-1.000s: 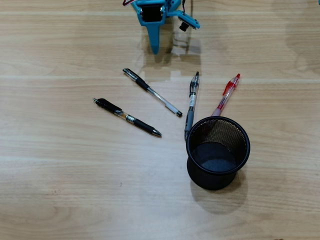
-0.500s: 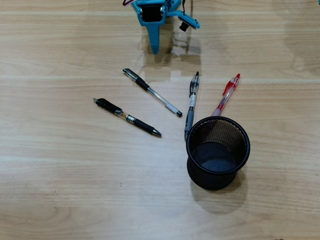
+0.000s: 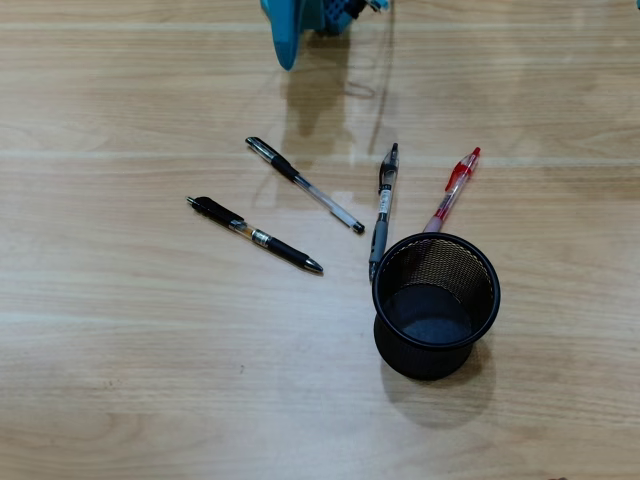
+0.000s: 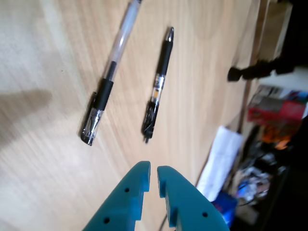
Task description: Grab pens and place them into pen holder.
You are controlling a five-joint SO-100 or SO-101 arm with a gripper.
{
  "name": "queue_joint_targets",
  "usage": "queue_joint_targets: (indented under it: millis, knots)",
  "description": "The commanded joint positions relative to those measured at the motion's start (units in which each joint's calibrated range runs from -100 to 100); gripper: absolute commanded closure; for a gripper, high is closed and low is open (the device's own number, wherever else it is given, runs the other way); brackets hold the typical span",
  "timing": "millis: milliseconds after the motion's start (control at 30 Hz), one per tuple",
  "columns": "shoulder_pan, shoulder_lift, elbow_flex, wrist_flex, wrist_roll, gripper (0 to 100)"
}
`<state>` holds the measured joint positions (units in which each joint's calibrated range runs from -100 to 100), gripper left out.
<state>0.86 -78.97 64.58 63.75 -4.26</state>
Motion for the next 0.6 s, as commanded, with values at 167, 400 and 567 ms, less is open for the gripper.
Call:
queue_joint_targets:
  millis: [167,400,567]
  knots:
    - [3.3,20.3,-16.2,-0.2,-10.2,98]
    - [3.9,39.1,-36.4,10.5,-14.3,97]
    - [4.3,52.0,-48.9,17.1,-14.5,97]
